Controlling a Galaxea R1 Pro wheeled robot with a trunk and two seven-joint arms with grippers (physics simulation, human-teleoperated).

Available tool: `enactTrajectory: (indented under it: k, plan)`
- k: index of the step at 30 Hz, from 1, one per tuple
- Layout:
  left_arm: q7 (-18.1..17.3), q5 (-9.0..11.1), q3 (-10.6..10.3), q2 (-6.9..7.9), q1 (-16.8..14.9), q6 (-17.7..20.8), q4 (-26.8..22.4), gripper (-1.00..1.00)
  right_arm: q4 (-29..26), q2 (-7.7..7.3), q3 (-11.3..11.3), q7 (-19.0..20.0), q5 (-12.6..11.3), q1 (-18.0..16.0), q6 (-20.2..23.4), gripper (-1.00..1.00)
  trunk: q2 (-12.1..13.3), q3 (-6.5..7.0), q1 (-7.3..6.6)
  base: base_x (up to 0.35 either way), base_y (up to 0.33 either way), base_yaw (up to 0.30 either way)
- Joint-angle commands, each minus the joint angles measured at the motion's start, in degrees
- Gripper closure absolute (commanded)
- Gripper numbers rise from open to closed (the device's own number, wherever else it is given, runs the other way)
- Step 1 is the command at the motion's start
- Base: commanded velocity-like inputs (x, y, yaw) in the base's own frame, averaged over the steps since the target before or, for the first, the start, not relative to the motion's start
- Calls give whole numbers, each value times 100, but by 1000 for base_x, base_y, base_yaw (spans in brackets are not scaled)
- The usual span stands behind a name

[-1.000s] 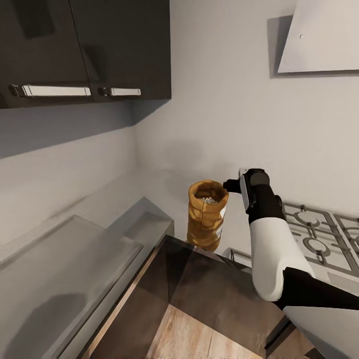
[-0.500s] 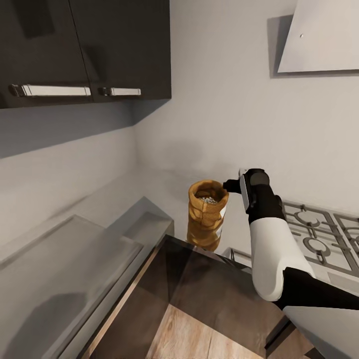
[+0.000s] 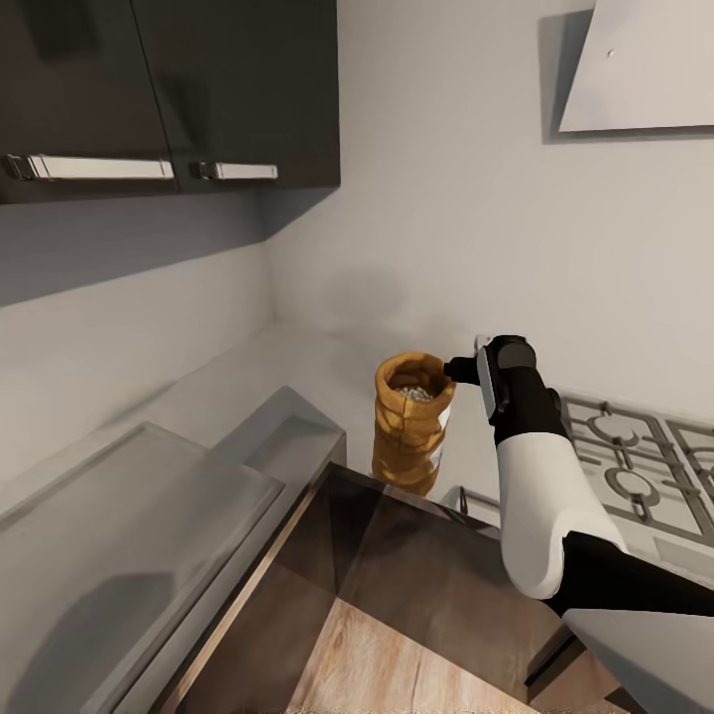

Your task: In the kitchen, take the popcorn bag from the countertop, put it into the microwave, and heat it until the popcorn is cooked so the cooked popcorn ends up inside the bag.

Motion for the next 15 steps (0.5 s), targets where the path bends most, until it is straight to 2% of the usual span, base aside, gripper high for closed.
enactTrajectory:
  k: [1,15]
  plan:
    - [-4,18,26,-2,-2,-16,3,-100,-4,6,-16,-11,-7,-3,16,-100,-5,-16,0,0,0,0]
    - [-4,18,26,-2,-2,-16,3,-100,-4,6,-16,-13,-8,-4,16,-100,-5,-63,0,0,0,0]
